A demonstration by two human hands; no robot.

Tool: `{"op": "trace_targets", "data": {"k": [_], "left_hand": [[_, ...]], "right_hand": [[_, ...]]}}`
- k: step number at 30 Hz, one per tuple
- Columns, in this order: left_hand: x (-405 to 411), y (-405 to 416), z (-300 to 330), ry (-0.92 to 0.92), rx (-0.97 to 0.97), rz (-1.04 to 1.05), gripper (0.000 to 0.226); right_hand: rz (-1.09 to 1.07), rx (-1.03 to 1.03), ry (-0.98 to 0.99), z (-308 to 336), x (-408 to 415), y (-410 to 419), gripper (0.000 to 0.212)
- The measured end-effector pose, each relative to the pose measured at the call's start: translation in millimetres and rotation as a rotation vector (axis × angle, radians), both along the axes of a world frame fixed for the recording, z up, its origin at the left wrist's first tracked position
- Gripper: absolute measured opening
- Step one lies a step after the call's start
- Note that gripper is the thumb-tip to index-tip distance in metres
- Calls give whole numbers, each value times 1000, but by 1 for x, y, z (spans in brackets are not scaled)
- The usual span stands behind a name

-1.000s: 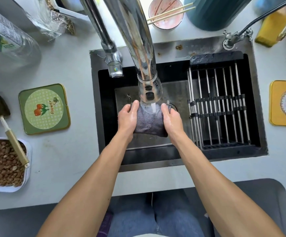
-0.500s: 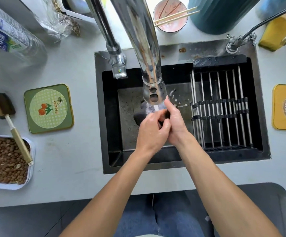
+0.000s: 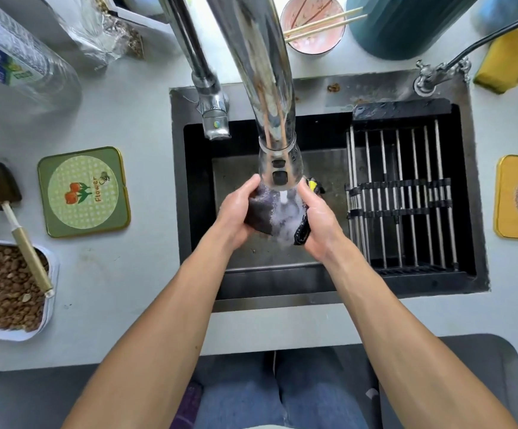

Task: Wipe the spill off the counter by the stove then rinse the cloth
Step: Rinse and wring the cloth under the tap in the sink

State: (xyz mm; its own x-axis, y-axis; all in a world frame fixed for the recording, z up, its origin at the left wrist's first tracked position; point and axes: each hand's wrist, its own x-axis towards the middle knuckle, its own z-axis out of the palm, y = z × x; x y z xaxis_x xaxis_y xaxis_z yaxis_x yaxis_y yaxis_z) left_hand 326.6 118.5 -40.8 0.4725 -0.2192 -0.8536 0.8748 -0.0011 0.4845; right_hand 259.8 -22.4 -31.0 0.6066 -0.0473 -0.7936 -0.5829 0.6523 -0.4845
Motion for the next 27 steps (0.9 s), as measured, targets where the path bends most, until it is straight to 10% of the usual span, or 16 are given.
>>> {"op": "trace_targets", "data": {"k": [6, 9, 17, 22, 27], "left_hand": [[-19, -29, 17, -501, 361, -183, 32], [-44, -53, 24, -640, 468, -359, 48], [-34, -34, -2, -454, 619, -220, 45], [-42, -58, 20, -634, 555, -261, 49], [-21, -29, 7, -501, 682, -235, 35]], "right_hand": [[94, -460, 267, -15, 9, 2, 46], [36, -236, 223, -14, 14, 13, 36], [-13, -247, 197, -3, 19, 14, 62], [91, -402, 292, -3, 24, 25, 38], [9, -170, 243, 4, 22, 29, 47]]}}
